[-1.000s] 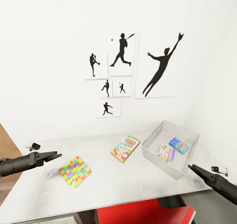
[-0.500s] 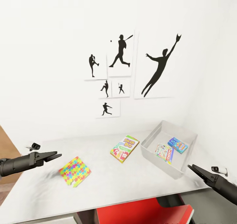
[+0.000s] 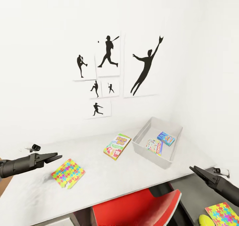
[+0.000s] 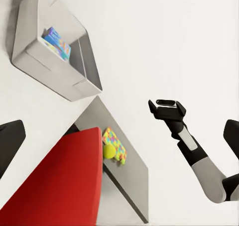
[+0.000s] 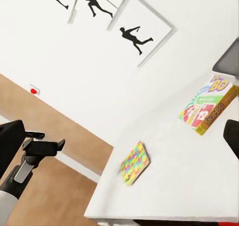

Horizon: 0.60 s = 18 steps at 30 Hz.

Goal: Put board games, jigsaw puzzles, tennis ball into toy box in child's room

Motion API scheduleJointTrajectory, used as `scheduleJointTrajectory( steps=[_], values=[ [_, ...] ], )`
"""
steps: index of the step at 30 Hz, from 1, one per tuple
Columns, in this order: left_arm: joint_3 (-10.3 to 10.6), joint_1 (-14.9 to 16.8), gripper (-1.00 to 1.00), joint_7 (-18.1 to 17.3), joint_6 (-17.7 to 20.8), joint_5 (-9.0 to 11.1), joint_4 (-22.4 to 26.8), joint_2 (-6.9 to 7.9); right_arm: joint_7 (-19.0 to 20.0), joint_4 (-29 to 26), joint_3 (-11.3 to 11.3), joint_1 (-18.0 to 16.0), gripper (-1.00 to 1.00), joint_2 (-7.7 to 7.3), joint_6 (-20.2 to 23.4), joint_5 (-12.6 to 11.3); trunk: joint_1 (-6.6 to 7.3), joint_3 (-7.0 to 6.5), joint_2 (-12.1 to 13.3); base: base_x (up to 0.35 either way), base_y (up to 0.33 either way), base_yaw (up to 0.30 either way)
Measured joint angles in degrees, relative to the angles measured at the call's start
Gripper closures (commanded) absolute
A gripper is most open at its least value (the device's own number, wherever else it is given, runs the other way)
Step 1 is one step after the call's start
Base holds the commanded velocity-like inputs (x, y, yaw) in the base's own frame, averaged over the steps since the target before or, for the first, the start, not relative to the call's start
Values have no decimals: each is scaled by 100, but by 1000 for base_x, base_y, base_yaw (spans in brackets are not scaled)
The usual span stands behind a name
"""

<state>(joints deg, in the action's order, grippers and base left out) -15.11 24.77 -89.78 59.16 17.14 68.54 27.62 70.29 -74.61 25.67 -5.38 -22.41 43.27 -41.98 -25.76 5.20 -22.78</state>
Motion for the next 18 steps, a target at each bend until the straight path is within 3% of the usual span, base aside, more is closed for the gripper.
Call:
scheduleJointTrajectory(
  steps=[18],
  values=[
    [-2,0,-100,0,0,0,0,3,-6,7,-3,0,-100,0,-7,0,0,0,0,-78,51,-279]
  ],
)
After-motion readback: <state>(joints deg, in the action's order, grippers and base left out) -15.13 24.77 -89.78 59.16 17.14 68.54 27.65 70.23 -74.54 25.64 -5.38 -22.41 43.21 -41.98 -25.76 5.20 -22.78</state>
